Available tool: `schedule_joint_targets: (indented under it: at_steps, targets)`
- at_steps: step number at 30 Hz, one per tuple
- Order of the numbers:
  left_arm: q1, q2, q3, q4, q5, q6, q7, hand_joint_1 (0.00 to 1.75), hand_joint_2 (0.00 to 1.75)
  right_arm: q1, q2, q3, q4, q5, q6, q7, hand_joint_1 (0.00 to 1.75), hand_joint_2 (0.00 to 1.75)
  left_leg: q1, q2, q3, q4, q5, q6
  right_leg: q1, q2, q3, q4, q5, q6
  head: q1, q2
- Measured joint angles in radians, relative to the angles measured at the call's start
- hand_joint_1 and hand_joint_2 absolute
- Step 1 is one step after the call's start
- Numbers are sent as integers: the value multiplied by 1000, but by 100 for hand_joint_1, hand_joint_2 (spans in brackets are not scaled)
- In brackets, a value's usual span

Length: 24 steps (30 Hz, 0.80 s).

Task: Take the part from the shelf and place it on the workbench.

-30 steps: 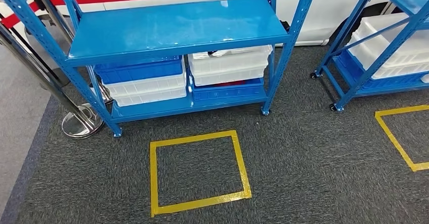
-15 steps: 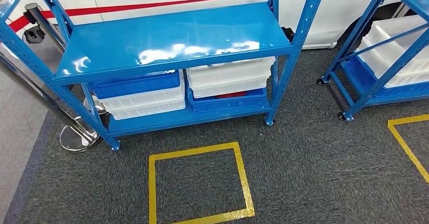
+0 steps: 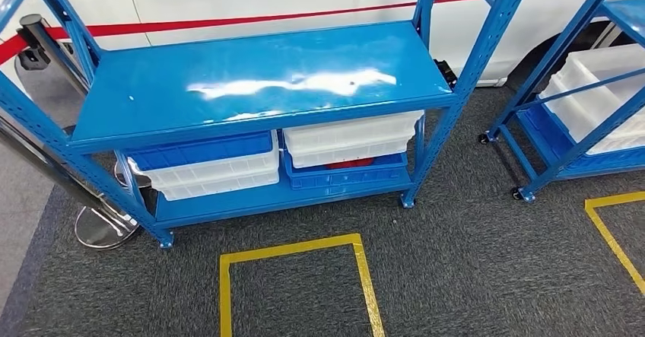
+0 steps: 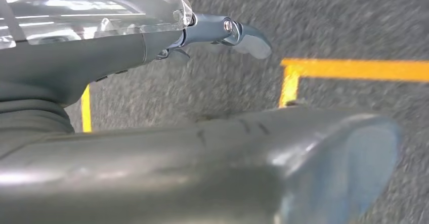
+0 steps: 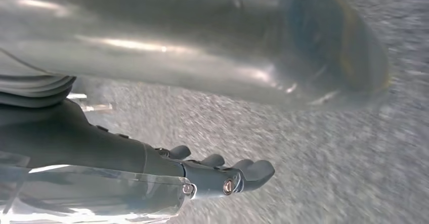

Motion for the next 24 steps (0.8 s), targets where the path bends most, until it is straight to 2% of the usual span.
schedule_joint_targets:
  at_steps: [2,3,4,5,7,8,9,11,12,13,14,16,17,18,19,21,22,23,24]
  targets:
    - [-1,0,0,0,0,0,0,0,0,1,-2,0,0,0,0,0,0,0,0,-3,29,-2,-25,0,0,-1,-72,56,-66,5,0,0]
    - [0,0,0,0,1,0,0,0,0,3,-3,0,0,0,0,0,0,0,0,-5,47,-3,-39,-1,0,-1,-94,51,-87,8,0,0]
    - [1,0,0,0,1,0,0,0,0,4,-3,0,0,0,-1,-1,0,0,0,-7,67,-3,-54,-2,0,-1,-104,21,-82,8,0,0]
    - [3,-1,0,0,1,0,0,0,0,8,-3,0,0,0,-1,-2,0,0,0,-9,85,-3,-69,-5,1,-1,-107,-27,-46,6,0,0]
    - [6,-3,0,1,1,2,2,0,0,15,-3,-1,1,0,-2,-7,0,0,-2,-12,117,1,-98,-12,5,-1,-114,-132,94,-6,0,0]
    - [6,-4,0,2,1,3,3,0,0,17,-3,-2,1,-1,-2,-10,0,0,-3,-13,125,1,-110,-17,8,0,-116,-162,149,-13,0,0]
    - [5,-5,0,2,1,4,5,0,0,17,-3,-2,1,-1,-3,-14,0,0,-4,-14,134,2,-119,-22,11,1,-118,-177,180,-20,0,0]
    - [0,-4,0,2,1,7,4,0,0,12,-3,-2,1,0,-3,-18,0,0,-4,-13,133,12,-116,-33,11,1,-107,-185,173,-30,0,0]
    - [-2,-4,0,2,1,8,4,0,0,11,-3,-2,1,1,-2,-19,0,0,-3,-11,123,37,-108,-39,9,1,-97,-193,168,-36,0,0]
    - [-4,-4,0,2,1,8,3,0,0,10,-3,-2,1,2,-2,-20,0,0,-2,-8,100,77,-104,-45,6,-1,-86,-202,165,-41,0,0]
    - [-5,-5,0,2,2,9,2,0,0,9,-2,-2,1,4,-1,-20,0,0,0,-5,69,130,-114,-52,4,-2,-74,-209,161,-45,0,0]
    - [-6,-6,0,3,5,9,-1,0,0,7,-2,-2,1,7,1,-21,0,0,8,-1,-4,236,-168,-62,3,-3,-57,-216,150,-50,0,0]
    - [-6,-6,0,3,6,9,-3,0,0,5,-2,-2,1,8,2,-21,0,0,12,0,-34,267,-192,-66,3,-3,-48,-216,143,-50,0,0]
    - [-5,-6,0,3,8,9,-4,0,0,5,-2,-2,1,9,2,-20,0,0,15,1,-51,272,-196,-69,3,-3,-40,-216,136,-49,0,0]
    - [-4,-6,0,3,9,10,-5,0,0,5,-2,-2,1,10,2,-20,0,0,17,2,-54,245,-172,-70,3,-3,-31,-216,130,-48,0,0]
    - [-3,-5,0,3,10,17,-4,0,0,5,-2,-2,1,15,2,-20,0,0,18,4,-24,125,-77,-66,3,-3,-14,-216,120,-44,0,0]
    - [-3,-5,0,3,10,21,-3,0,0,4,-2,-2,1,17,2,-20,0,0,16,6,-9,67,-50,-62,3,-3,-9,-216,117,-41,0,0]
    - [-4,-5,0,3,10,24,-1,0,0,4,-2,-2,1,19,2,-20,0,0,13,7,1,31,-36,-57,4,-3,-8,-216,115,-36,0,0]
    - [-4,-5,0,3,9,26,0,0,0,4,-2,-2,1,20,2,-20,0,0,12,8,4,15,-35,-55,4,-3,-8,-216,114,-34,0,0]
